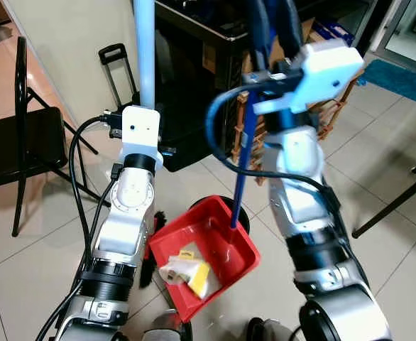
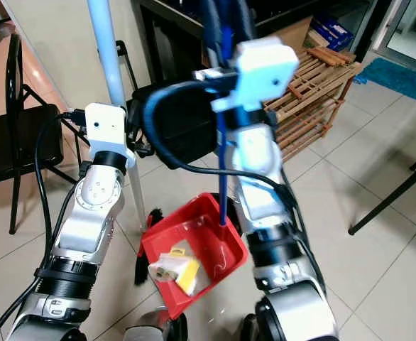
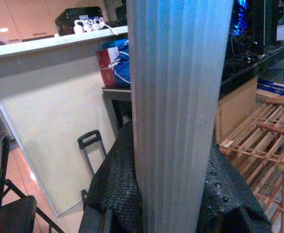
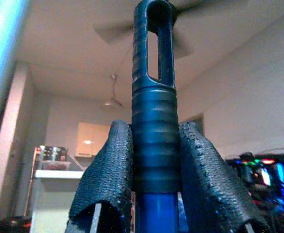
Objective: Sweep floor
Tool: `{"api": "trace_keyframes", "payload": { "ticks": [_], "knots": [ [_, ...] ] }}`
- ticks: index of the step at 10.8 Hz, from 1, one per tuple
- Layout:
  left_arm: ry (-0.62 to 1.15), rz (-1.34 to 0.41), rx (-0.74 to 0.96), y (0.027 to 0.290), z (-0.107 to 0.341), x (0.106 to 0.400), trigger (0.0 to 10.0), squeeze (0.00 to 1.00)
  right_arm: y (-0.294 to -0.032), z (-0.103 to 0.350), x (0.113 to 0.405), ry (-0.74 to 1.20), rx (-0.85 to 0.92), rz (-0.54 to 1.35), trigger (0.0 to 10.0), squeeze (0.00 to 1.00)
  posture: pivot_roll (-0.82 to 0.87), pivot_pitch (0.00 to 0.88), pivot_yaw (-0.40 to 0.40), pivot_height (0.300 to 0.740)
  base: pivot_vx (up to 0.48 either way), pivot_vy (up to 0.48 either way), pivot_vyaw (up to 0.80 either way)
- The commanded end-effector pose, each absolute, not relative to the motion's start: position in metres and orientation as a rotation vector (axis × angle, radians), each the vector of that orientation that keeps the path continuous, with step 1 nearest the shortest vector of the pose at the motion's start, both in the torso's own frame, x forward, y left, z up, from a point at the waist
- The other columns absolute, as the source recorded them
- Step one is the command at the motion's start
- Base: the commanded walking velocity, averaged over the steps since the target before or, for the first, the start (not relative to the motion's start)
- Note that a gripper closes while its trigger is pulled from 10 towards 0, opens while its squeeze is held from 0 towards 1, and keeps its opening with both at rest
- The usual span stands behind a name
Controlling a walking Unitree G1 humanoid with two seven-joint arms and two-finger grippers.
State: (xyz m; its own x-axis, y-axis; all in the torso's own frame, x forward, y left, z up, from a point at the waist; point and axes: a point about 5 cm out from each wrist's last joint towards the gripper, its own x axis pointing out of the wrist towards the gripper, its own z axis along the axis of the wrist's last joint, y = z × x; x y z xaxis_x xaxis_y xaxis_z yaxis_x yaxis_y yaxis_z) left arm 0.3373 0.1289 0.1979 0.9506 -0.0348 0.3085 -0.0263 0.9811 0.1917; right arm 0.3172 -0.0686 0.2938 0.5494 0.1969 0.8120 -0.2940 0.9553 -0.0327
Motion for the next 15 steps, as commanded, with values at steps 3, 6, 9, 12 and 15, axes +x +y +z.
{"api": "trace_keyframes", "payload": {
  "ticks": [3,6,9,12,15],
  "knots": [
    [-0.375,-0.007,0.212,0.127,0.21,0.337,10.0,0.0,-0.078,0.299,0.32,-0.926,0.159,0.275,10.0,0.0,0.11,0.128,0.045,0.74,0.0,0.0,0.0],
    [-0.374,-0.011,0.214,0.126,0.209,0.337,10.0,0.0,-0.078,0.277,0.337,-0.715,0.244,0.28,10.0,0.0,0.11,0.121,0.045,0.74,0.0,0.0,0.0],
    [-0.375,-0.011,0.213,0.125,0.209,0.336,10.0,0.0,-0.08,0.233,0.355,-0.42,0.322,0.243,10.0,0.0,0.11,0.11,0.043,0.74,0.0,0.0,0.0],
    [-0.373,-0.01,0.213,0.125,0.208,0.335,10.0,0.0,-0.085,0.212,0.356,-0.318,0.319,0.202,10.0,0.0,0.11,0.107,0.042,0.74,0.0,0.0,0.0],
    [-0.369,-0.009,0.216,0.125,0.208,0.336,10.0,0.0,-0.102,0.175,0.369,-0.069,0.294,0.034,10.0,0.0,0.12,0.111,0.037,0.74,0.0,0.0,0.0]
  ]
}}
